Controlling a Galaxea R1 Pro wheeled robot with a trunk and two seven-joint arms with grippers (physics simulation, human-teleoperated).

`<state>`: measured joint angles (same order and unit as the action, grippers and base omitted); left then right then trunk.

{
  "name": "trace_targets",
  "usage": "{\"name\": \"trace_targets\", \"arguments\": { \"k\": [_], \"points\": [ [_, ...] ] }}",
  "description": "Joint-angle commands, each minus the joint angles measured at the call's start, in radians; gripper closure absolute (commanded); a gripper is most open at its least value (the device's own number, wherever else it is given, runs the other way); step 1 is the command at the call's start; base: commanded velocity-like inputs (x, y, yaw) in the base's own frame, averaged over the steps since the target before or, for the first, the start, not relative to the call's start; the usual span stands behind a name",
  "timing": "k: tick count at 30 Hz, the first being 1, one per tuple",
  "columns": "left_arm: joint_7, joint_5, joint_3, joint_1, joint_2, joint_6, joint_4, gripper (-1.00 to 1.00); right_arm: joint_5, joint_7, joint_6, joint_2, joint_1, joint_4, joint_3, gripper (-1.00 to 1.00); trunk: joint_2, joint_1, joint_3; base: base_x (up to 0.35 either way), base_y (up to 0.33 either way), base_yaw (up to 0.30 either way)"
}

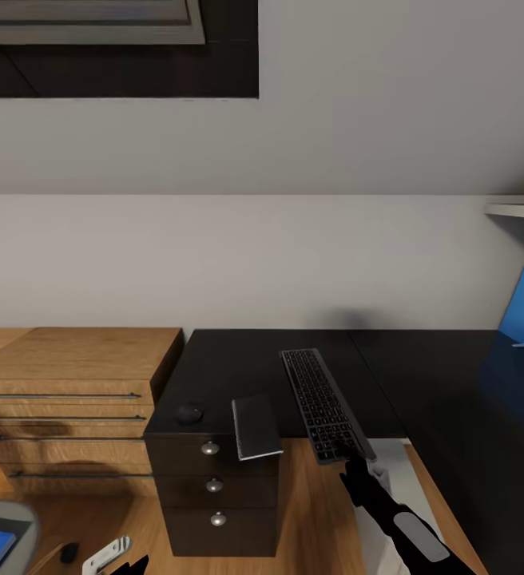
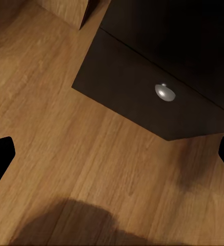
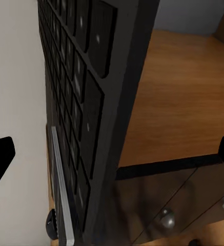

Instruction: In the bedroom, organize the workspace by keeping the computer under the desk, ensuring the monitor is on the desk, placing the keyboard on the desk next to the monitor, placing the mouse on the desk next to the keyboard, moving the folder from the swivel chair onto the desk next to the mouse, stacking the notebook on top of the folder with the pen on top of the notebook, and positioning the swivel chair next to the desk.

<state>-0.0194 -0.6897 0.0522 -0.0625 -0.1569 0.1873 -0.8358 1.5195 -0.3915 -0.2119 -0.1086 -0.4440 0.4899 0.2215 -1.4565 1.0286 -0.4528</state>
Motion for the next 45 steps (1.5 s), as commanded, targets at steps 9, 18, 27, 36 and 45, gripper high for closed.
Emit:
{"name": "trace_targets", "arguments": {
  "k": [9, 18, 27, 36, 45],
  "points": [
    [-0.002, -0.008, 0.002, 0.000, -0.001, 0.003, 0.000, -1.00, 0.010, -0.003, -0.001, -0.001, -0.001, 0.000, 0.006, -1.00, -0.001, 0.000, -0.001, 0.093, 0.000, 0.000],
    [-0.002, -0.008, 0.003, 0.000, -0.001, 0.003, 0.000, -1.00, 0.009, -0.003, -0.001, -0.002, -0.001, 0.000, 0.006, -1.00, -0.001, 0.000, -0.001, 0.013, 0.000, 0.000],
    [-0.002, -0.008, 0.003, 0.000, -0.001, 0.003, 0.000, -1.00, 0.007, -0.003, -0.001, -0.002, -0.001, 0.001, 0.007, -1.00, -0.001, 0.000, -0.001, 0.002, 0.000, 0.000],
    [-0.002, -0.008, 0.003, 0.000, -0.001, 0.003, 0.000, -1.00, 0.006, -0.003, 0.000, -0.001, -0.001, 0.002, 0.007, -1.00, -0.001, 0.000, -0.001, 0.000, 0.000, 0.000],
    [-0.002, -0.008, 0.003, 0.000, -0.001, 0.003, 0.000, -1.00, 0.003, -0.003, 0.000, -0.002, -0.001, 0.002, 0.008, 1.00, -0.001, 0.000, -0.001, 0.000, 0.000, 0.000]
  ]
}}
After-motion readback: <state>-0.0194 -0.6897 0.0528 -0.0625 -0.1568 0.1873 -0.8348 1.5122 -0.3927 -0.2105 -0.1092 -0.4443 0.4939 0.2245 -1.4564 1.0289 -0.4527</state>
